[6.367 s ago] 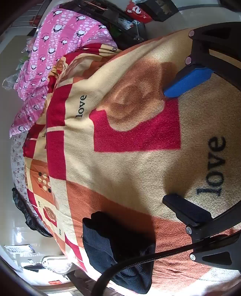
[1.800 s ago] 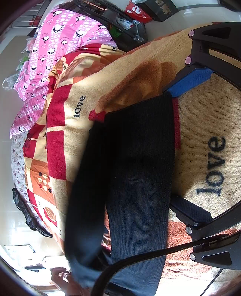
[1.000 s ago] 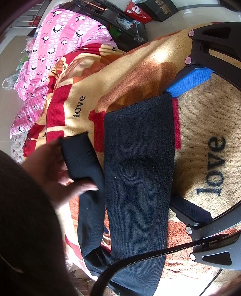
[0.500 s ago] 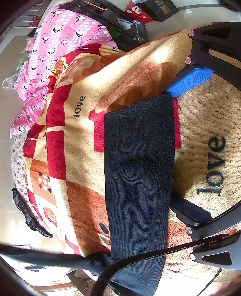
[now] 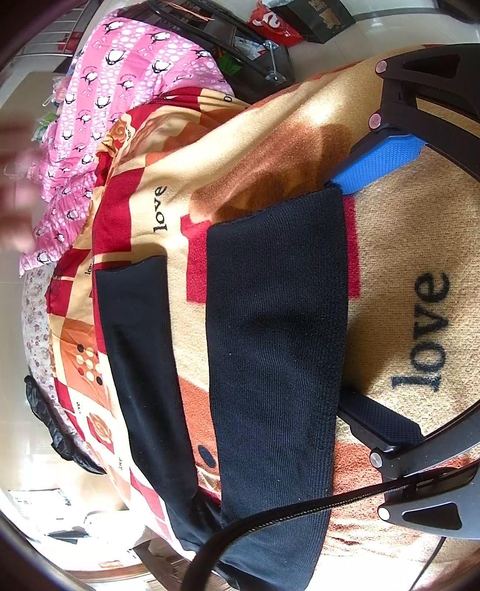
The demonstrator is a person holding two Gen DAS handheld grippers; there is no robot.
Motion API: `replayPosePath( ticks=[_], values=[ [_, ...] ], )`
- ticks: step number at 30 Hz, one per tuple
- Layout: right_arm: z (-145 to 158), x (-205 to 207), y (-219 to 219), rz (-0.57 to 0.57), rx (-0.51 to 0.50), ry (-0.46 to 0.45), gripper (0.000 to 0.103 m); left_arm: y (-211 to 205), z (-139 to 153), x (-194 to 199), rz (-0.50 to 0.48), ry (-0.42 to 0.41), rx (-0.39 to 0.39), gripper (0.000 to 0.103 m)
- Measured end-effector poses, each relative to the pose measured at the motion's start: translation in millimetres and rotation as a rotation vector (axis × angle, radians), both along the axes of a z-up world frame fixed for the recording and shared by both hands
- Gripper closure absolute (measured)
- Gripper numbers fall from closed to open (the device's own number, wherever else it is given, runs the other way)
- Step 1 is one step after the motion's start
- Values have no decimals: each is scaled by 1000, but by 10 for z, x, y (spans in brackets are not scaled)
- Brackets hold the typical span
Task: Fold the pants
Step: 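Smooth the black pants flat on the bedspread by hand, then move both grippers to the pants waistband and close them on it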
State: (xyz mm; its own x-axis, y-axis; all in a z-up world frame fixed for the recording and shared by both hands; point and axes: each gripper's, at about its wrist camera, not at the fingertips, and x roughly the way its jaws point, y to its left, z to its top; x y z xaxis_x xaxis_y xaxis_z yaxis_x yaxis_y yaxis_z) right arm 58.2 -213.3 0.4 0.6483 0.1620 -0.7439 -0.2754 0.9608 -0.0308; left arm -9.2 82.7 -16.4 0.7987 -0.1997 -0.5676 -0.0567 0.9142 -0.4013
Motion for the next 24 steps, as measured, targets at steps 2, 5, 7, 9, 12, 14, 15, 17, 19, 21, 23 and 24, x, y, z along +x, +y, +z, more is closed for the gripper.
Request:
replayPosePath(
  ticks=[2, 5, 7, 9, 12, 14, 15, 17, 19, 21, 23, 24],
  values=[
    [1, 0, 1, 0, 0, 0, 0, -25, 3, -1, 5, 3, 12, 27],
    [1, -1, 2, 0, 0, 0, 0, -32, 3, -9, 9, 5, 15, 27],
    [0, 2, -1, 0, 0, 0, 0, -18, 4, -11, 10, 5, 4, 27],
    [0, 2, -3, 0, 1, 0, 0, -9, 8, -19, 21, 8, -8, 27],
    [0, -1, 1, 0, 1, 0, 0, -46, 63, -60, 46, 23, 0, 27],
    [0, 9, 5, 0, 0, 0, 0, -73, 144, -106, 64, 21, 18, 27],
    [0, 10, 5, 0, -1, 0, 0, -81, 204, -142, 77, 18, 40, 27],
    [-1, 8, 4, 0, 4, -5, 0, -46, 327, -167, 123, 30, 91, 27],
    [1, 11, 16, 0, 1, -4, 0, 72, 462, -181, 170, 51, 124, 27],
    [-3, 14, 19, 0, 0, -4, 0, 252, 530, -131, 186, 88, 112, 27],
    [-2, 15, 12, 0, 2, -5, 0, 456, 544, -35, 191, 135, 110, 27],
    [-4, 14, 14, 1, 3, -4, 0, 557, 544, 17, 199, 156, 128, 27]
  ],
)
